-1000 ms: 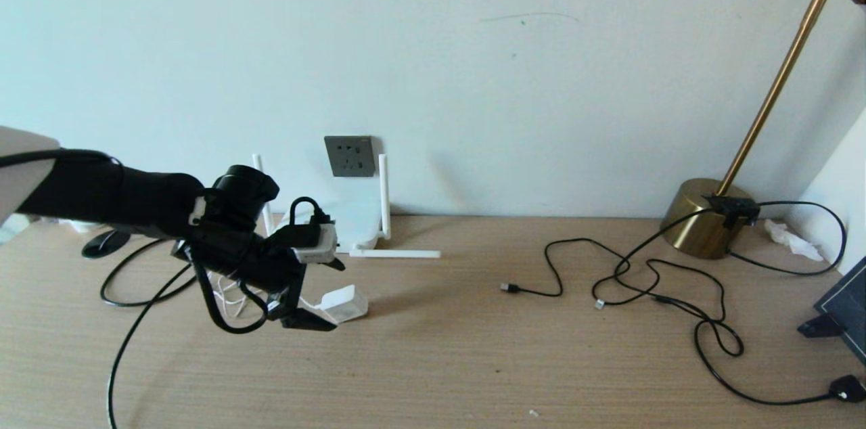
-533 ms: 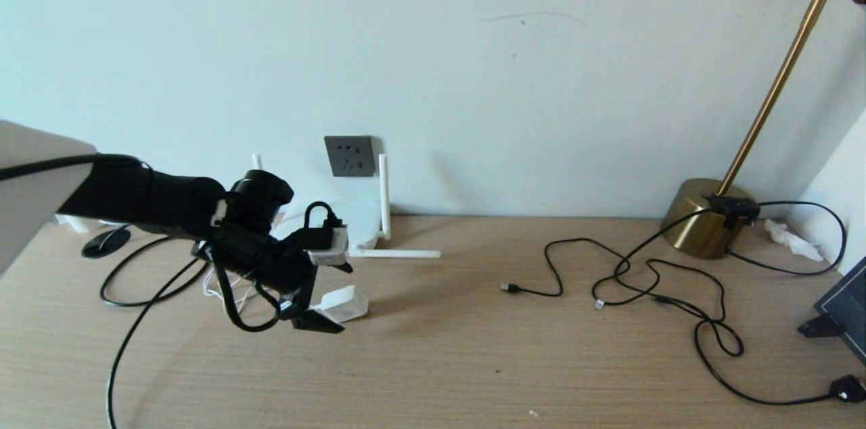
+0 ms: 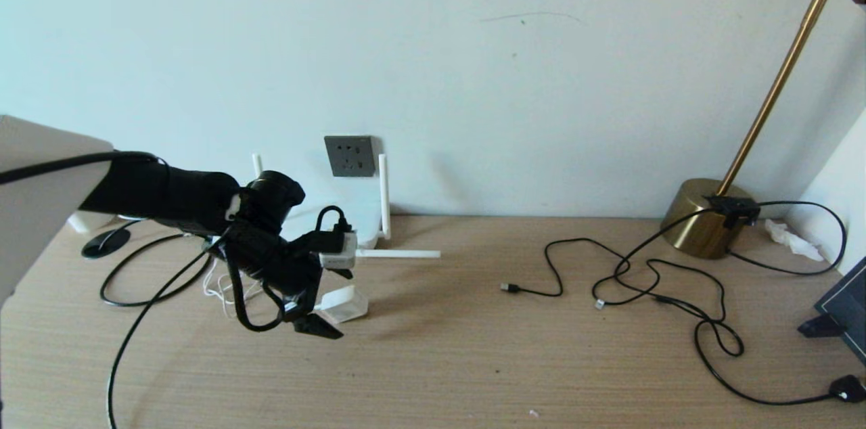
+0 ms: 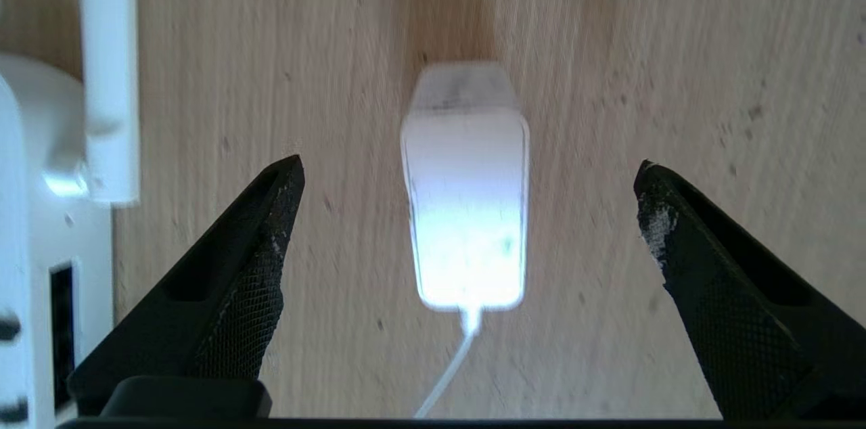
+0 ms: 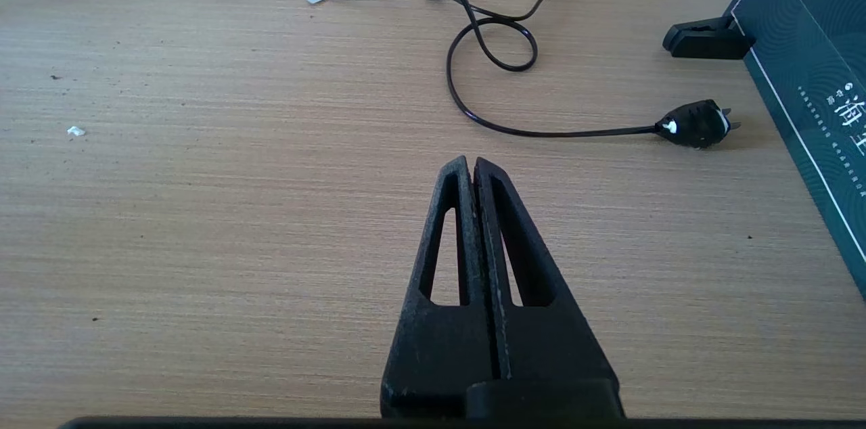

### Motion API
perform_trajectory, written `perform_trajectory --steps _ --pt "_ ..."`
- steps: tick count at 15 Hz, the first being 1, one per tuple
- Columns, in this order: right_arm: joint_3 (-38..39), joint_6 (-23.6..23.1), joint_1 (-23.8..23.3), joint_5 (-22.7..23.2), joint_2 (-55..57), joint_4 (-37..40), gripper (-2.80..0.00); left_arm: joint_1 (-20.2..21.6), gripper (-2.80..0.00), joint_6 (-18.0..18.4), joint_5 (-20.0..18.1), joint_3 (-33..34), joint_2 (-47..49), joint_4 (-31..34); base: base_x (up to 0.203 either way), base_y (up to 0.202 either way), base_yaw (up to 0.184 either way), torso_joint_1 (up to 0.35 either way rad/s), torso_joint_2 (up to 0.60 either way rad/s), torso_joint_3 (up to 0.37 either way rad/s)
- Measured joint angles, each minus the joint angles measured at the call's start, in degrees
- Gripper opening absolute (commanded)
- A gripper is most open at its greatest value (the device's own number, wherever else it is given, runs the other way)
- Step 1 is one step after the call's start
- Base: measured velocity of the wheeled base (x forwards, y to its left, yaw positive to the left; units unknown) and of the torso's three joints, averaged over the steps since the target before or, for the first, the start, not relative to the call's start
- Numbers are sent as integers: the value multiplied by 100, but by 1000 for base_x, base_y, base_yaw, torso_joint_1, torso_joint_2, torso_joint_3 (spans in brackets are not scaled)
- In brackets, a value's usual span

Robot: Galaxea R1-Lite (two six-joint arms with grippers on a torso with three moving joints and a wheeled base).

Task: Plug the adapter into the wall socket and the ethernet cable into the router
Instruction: Pick up plug

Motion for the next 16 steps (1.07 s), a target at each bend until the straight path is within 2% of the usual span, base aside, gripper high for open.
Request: perform_trajectory --steps 8,9,16 --pt "2 0 0 -1 0 -2 -280 -120 0 -135 17 -113 61 -33 0 0 0 0 0 0" --pt "2 0 0 0 0 -3 -280 -139 -280 -137 17 -118 80 -34 0 0 0 0 0 0" --pt "2 1 0 -1 0 -2 -280 -193 -280 -200 15 -104 113 -33 0 0 0 0 0 0"
